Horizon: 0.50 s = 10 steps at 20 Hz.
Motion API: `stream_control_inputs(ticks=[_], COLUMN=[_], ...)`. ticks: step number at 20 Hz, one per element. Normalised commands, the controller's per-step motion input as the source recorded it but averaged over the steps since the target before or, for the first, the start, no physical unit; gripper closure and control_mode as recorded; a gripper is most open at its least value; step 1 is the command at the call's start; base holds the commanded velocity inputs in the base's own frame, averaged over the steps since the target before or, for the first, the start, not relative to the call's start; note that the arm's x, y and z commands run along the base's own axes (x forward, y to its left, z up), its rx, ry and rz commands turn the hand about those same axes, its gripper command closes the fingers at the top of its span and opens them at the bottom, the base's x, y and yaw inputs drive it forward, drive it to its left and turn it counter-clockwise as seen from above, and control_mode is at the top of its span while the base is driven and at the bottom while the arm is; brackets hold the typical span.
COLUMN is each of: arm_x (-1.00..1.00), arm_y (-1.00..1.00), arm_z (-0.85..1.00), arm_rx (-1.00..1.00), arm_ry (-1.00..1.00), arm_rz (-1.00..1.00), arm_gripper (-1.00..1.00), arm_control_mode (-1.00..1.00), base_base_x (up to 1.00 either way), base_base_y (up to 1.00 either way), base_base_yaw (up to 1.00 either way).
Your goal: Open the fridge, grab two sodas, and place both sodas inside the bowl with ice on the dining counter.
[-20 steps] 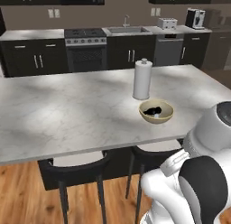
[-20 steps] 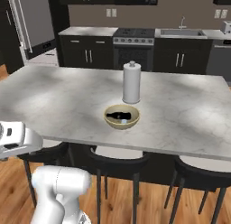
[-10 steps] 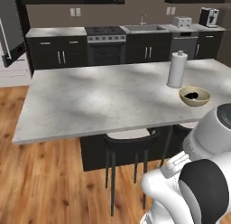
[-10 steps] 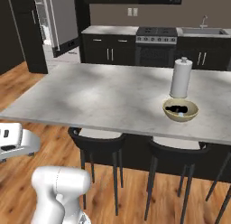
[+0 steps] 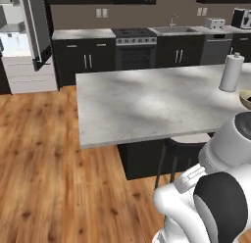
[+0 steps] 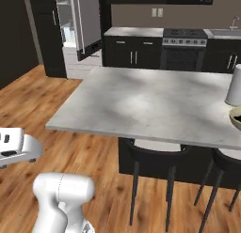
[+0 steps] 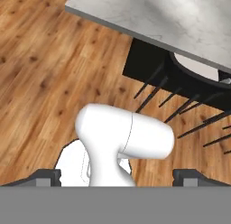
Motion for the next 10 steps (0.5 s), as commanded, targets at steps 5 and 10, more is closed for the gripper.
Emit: stream_control_inputs(ticks=[5,10], arm_x=[0.00,0.00], arm_y=[0.00,0.00], arm_z=[0.00,0.00], arm_rx=[0.00,0.00], arm_ry=[0.00,0.00], arm_rz=[0.00,0.00], arm_gripper=[-1.00,-1.00], arm_control_mode=[1.00,1.00], base_base_x=[0.00,0.00], base_base_y=[1.00,1.00], base_base_yaw=[0.00,0.00])
